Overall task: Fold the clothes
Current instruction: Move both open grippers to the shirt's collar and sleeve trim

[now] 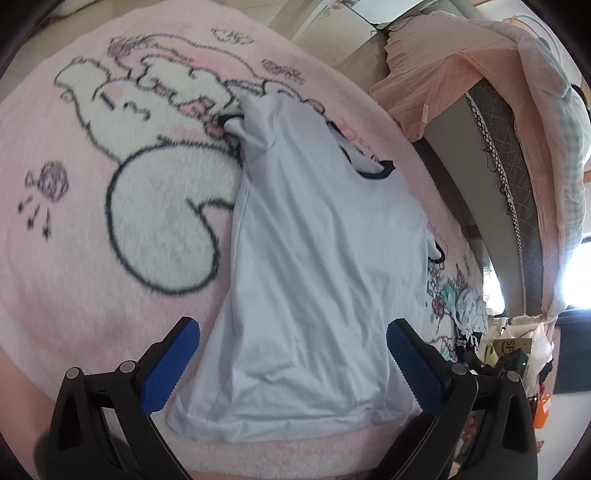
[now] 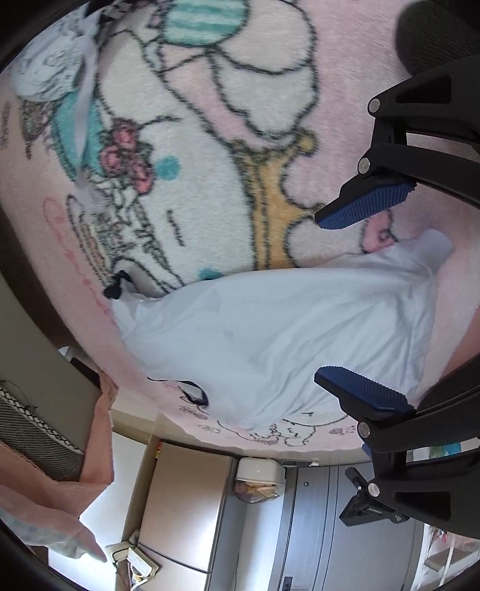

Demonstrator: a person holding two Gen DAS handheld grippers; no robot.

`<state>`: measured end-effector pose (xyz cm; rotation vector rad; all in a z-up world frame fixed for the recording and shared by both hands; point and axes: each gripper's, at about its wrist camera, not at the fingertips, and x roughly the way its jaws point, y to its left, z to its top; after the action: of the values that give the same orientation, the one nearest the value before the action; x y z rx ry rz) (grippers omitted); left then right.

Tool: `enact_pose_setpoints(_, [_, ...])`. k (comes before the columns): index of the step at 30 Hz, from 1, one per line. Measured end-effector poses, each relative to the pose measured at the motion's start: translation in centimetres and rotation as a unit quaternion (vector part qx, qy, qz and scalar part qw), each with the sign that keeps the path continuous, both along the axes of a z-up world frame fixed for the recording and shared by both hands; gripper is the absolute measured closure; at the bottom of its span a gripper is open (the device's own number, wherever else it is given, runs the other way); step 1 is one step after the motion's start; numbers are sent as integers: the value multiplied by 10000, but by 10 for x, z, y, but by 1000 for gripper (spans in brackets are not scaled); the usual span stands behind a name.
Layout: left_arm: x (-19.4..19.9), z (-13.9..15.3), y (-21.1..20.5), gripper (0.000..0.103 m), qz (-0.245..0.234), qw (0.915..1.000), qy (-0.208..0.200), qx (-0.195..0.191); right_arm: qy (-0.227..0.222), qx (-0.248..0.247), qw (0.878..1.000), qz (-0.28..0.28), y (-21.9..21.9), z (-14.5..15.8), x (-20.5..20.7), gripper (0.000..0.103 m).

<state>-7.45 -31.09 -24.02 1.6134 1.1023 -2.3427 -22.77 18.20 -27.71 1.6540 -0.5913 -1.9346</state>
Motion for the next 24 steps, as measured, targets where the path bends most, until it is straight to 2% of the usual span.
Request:
enact_pose_setpoints(3, [-25, 3, -8, 0, -197, 9992, -85, -345, 199, 139, 9997, 80, -3, 11, -22, 26])
enact_pose_setpoints(8, [-71, 1, -33, 0, -323, 9970, -131, -685, 435, 384, 9980, 243, -15, 27, -67, 26])
enact_pose_setpoints(13, [-122, -11, -62, 0, -459, 9956, -35, -811, 582, 643, 9956, 353, -30, 33, -117, 26])
enact_pose_setpoints(15, [-137, -23, -76, 0, -448, 9965, -8, -702, 578, 664, 9953, 397, -37, 29, -138, 26])
enact_pose_setpoints(17, [-149, -40, -96, 0, -273, 9988, -54, -409, 511, 505, 9968, 355, -41, 21, -160, 26])
enact_pose_setpoints(20, [-149, -67, -127, 0, 236, 9994, -63, 253, 184, -27, 9998, 106, -40, -1, -185, 26])
enact_pose_setpoints(22, [-142, -84, -142, 0, 617, 9955, -21, 722, -49, -254, 9996, -147, -39, -16, -195, 26])
enact_pose_setpoints(24, [-135, -101, -155, 0, 975, 9880, 64, 1200, -180, -390, 9986, -325, -39, -31, -200, 26])
